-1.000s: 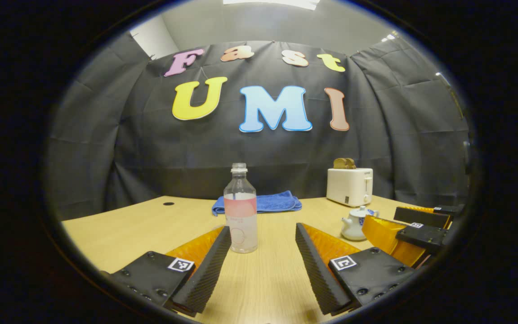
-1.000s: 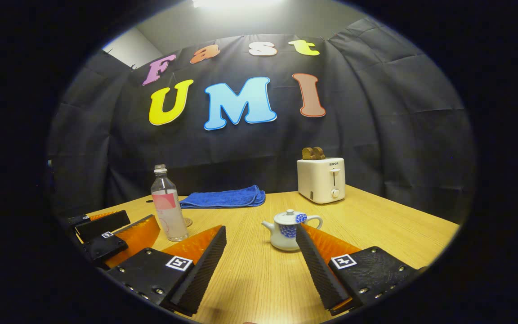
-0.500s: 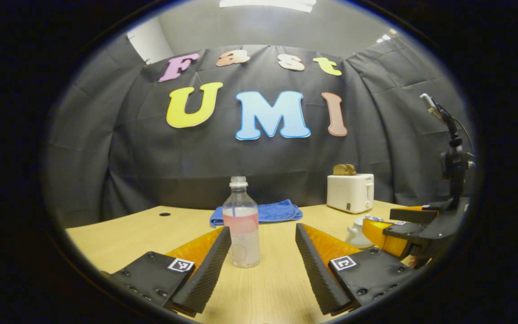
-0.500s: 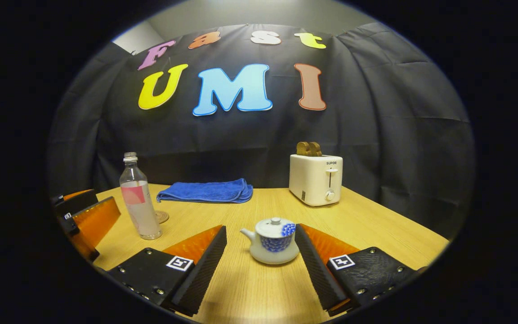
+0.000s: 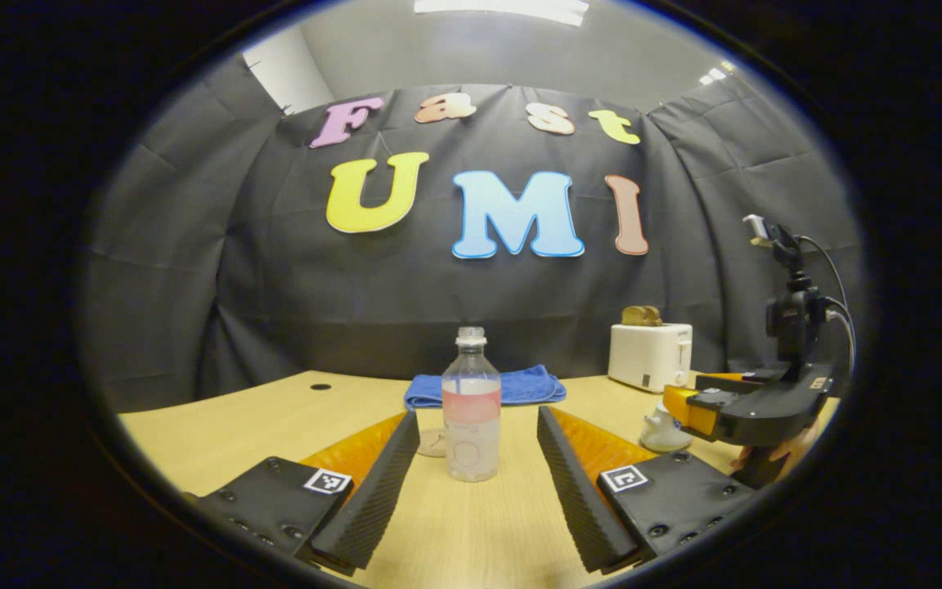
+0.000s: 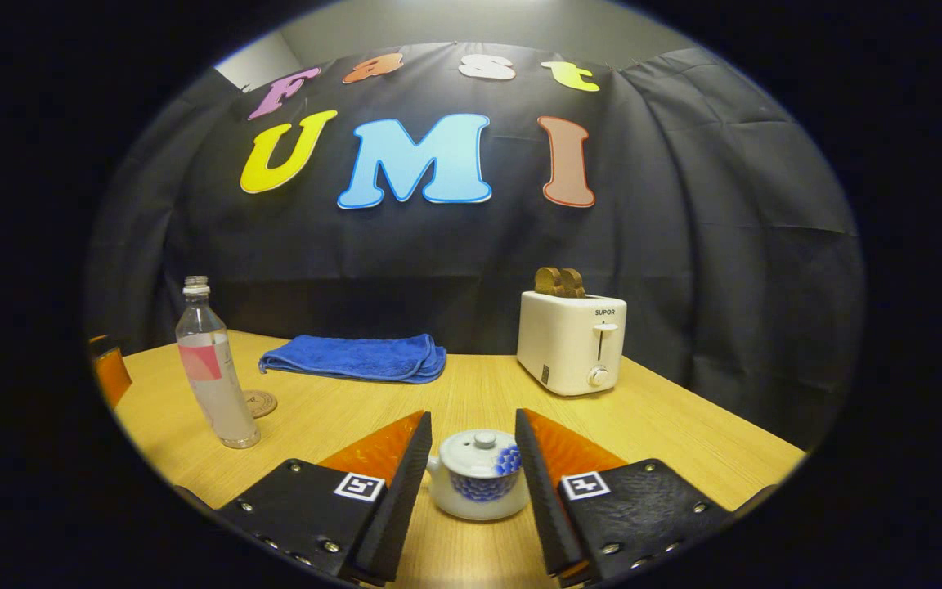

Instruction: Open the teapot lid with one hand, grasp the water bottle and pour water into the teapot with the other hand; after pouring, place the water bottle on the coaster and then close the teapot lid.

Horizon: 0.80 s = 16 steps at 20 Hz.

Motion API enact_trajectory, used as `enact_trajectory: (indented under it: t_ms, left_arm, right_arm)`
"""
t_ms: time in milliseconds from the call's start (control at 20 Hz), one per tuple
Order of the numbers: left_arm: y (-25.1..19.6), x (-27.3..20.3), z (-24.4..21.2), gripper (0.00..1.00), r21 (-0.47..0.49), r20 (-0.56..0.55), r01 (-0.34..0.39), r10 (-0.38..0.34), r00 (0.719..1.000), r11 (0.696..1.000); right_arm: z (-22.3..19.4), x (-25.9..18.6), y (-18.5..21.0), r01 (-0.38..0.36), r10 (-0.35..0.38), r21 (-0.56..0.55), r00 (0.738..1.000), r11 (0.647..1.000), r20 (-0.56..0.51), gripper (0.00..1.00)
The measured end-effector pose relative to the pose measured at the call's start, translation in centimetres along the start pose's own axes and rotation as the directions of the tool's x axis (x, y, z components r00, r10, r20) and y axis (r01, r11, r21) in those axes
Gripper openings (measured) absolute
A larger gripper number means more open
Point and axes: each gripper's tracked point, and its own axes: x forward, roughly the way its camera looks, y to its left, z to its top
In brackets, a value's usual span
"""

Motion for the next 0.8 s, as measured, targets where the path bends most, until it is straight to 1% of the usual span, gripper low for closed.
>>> enact_trajectory:
  t_ms: [150, 200, 300, 350, 400, 650, 700, 750, 800]
  left_arm:
    - [0.1, -0.1, -0.1, 0.99, -0.007, -0.008, 0.003, -0.003, 1.0, 1.0]
    - [0.2, -0.1, -0.2, 0.99, -0.009, -0.008, 0.002, -0.002, 1.0, 1.0]
    - [0.4, 0.0, -0.1, 0.99, -0.008, -0.008, 0.0, 0.0, 1.0, 1.0]
    - [0.4, 0.0, -0.1, 0.99, -0.007, -0.007, -0.001, 0.0, 1.0, 1.0]
    - [0.4, 0.0, -0.1, 0.99, -0.006, -0.008, 0.0, 0.0, 1.0, 1.0]
    - [0.3, 0.3, -0.3, 0.99, -0.001, -0.015, 0.002, -0.002, 1.0, 1.0]
    - [0.3, 0.2, -0.4, 0.99, -0.001, -0.017, 0.002, -0.002, 1.0, 1.0]
    - [0.4, 0.2, -0.3, 0.99, 0.002, -0.018, 0.002, -0.002, 1.0, 1.0]
    - [0.5, 0.1, -0.3, 0.99, 0.006, -0.015, -0.002, 0.002, 1.0, 1.0]
  right_arm:
    - [-0.6, 1.3, -0.6, 0.016, -0.016, -0.004, 1.0, 1.0, -0.016, 0.6]
    - [-0.5, 1.2, -0.5, 0.012, -0.012, 0.001, 1.0, 1.0, -0.019, 0.45]
    - [-0.3, 1.4, -0.5, 0.016, -0.016, -0.003, 1.0, 1.0, -0.016, 0.45]
    - [-0.6, 2.0, -1.0, 0.035, -0.035, -0.003, 0.999, 0.999, -0.017, 0.45]
    - [-0.6, 2.0, -1.2, 0.038, -0.038, -0.002, 0.999, 0.999, -0.022, 0.25]
    - [-0.6, 2.1, -0.8, 0.024, -0.025, -0.032, 0.999, 0.999, -0.024, 0.24]
    - [-0.1, 3.1, -0.6, 0.035, -0.036, -0.036, 0.999, 0.999, -0.019, 0.24]
    - [-0.8, 3.6, -0.7, 0.039, -0.04, -0.041, 0.999, 0.998, -0.018, 0.02]
    - [-0.5, 2.4, -0.9, 0.036, -0.037, -0.046, 0.999, 0.998, -0.02, 0.03]
